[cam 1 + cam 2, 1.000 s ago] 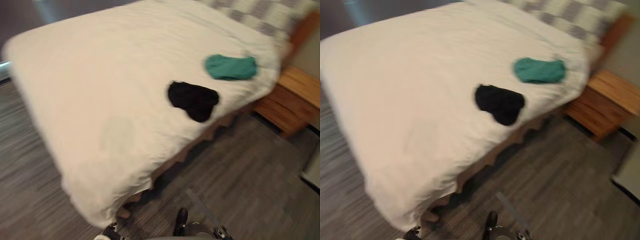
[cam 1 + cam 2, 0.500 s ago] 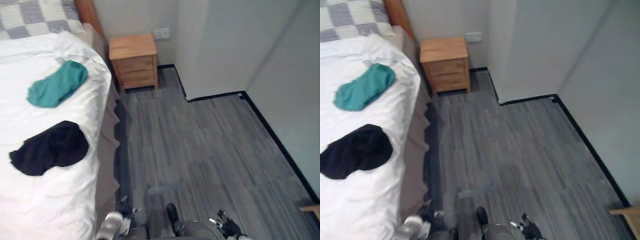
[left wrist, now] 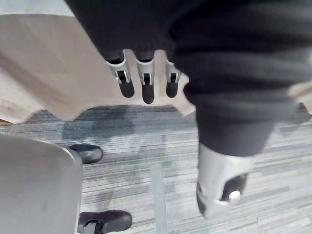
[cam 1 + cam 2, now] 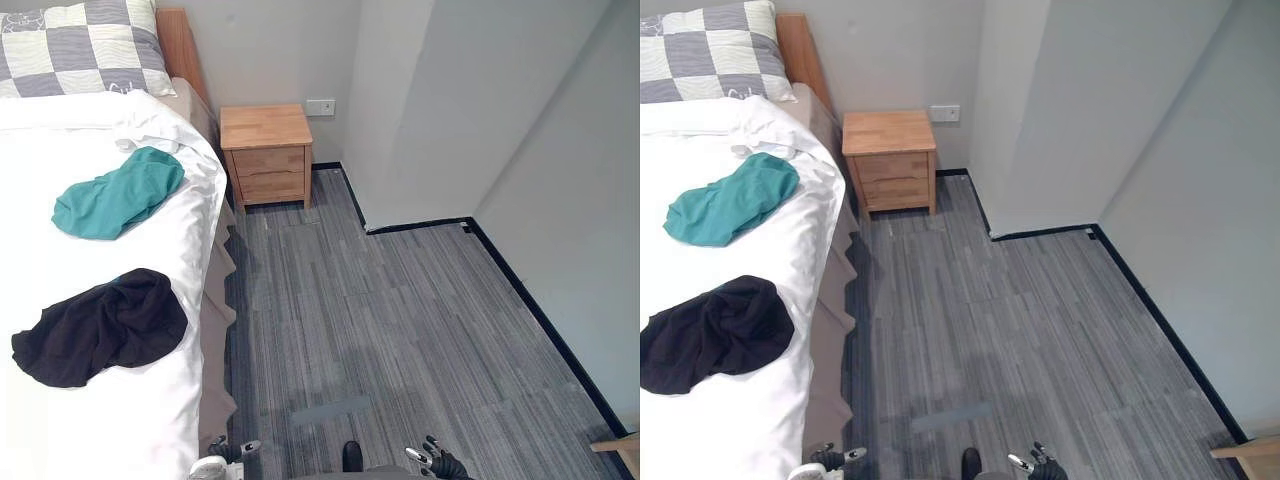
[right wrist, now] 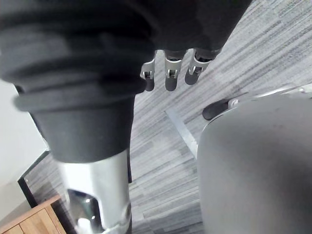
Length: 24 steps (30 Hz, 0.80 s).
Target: Tidy the bed and pick cloth on bed and put in laundry
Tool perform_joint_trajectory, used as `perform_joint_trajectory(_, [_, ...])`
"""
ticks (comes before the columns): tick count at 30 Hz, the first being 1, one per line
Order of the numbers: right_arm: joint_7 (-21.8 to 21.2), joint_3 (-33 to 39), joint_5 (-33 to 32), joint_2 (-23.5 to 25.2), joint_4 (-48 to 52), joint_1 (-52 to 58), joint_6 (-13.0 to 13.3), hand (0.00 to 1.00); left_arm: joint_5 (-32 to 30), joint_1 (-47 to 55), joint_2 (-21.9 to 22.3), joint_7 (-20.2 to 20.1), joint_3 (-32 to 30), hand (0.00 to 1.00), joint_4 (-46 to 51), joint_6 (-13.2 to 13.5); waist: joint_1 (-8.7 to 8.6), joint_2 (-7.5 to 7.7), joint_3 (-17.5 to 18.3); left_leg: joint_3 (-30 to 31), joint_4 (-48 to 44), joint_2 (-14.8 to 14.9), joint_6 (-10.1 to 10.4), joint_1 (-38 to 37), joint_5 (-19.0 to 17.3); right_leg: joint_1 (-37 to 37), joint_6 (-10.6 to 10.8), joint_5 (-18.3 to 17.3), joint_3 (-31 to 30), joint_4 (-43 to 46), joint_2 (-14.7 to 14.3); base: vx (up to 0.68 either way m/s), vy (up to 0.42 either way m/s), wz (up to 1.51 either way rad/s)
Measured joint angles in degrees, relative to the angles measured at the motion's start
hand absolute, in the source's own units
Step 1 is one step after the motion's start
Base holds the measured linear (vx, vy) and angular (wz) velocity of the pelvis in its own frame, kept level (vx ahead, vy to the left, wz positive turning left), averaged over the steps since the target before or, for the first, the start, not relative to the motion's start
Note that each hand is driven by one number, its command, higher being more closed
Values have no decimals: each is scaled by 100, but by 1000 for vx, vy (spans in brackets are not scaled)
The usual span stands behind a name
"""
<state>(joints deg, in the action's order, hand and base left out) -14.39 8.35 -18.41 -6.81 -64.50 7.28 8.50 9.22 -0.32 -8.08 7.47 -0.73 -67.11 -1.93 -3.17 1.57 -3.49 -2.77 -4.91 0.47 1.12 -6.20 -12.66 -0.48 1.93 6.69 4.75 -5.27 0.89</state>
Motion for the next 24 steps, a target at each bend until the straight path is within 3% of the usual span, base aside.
perform_joint_trajectory(3, [45,0,0,1,0,1,-2,0,1,7,-7,-12,1,0,1,26,4,-9,-14,11,0,5,0,12,0,-1,1,-1,44,-7,4,0,0,4])
perform_joint_trajectory(9, [522,289,38,59,3,14,10,0,0,203,-42,-214,-17,0,188,246,8,-76,-157,180,19,69,14,122,5,11,-33,-110,390,-32,2,-8,-16,23])
perform_joint_trajectory(12, [921,413,256,68,21,15,140,0,10,334,-96,-268,-234,0,376,333,35,-115,-319,102,9,230,262,147,-150,45,-68,-401,716,8,-46,55,-58,21])
perform_joint_trajectory(14, [1117,498,280,-31,126,8,244,0,208,450,-146,-254,-465,0,480,379,87,-208,-364,-141,-610,475,483,409,-382,57,-122,-616,741,11,-174,91,-38,4])
perform_joint_trajectory(15, [1128,498,310,-147,260,-12,252,0,330,508,-243,-248,-589,0,591,391,167,-244,-421,-463,-1859,628,527,993,-341,73,-196,-680,751,72,-190,126,-89,9])
perform_joint_trajectory(16, [1072,497,413,-315,283,-51,248,0,339,490,-280,-256,-736,0,717,404,175,-271,-596,-633,-3123,859,732,1434,-145,248,-240,-726,762,178,-211,172,-80,12])
perform_joint_trajectory(17, [1019,507,474,-522,299,-119,232,0,327,508,-285,-270,-903,0,767,413,269,-365,-778,-646,-4120,1005,755,1773,-154,562,-396,-805,767,276,-226,212,-44,4])
perform_joint_trajectory(18, [1001,546,474,-647,311,-125,225,0,327,535,-283,-289,-1005,0,768,405,304,-385,-847,-620,-4364,1004,683,1876,-297,755,-418,-947,760,381,-199,262,47,-8])
perform_joint_trajectory(19, [941,700,475,-751,330,-180,220,0,327,597,-284,-332,-1079,0,798,407,335,-361,-869,-707,-4244,943,619,1975,-385,911,-452,-1059,753,524,-101,273,94,-24])
perform_joint_trajectory(21, [838,855,483,-857,419,-322,221,0,330,785,-274,-473,-1131,0,799,404,370,-339,-876,-981,-3254,781,486,2034,-285,1029,-328,-1216,639,665,86,208,95,-33])
perform_joint_trajectory(22, [782,883,486,-887,510,-383,217,0,334,860,-245,-548,-1131,0,795,402,372,-343,-883,-1120,-2682,697,364,2065,-150,1079,-266,-1297,592,697,159,223,118,-23])
perform_joint_trajectory(24, [662,942,488,-934,523,-479,182,0,361,1008,-122,-671,-1127,0,793,393,376,-397,-866,-1268,-1110,570,222,2089,482,1263,-86,-1509,567,704,238,326,185,-5])
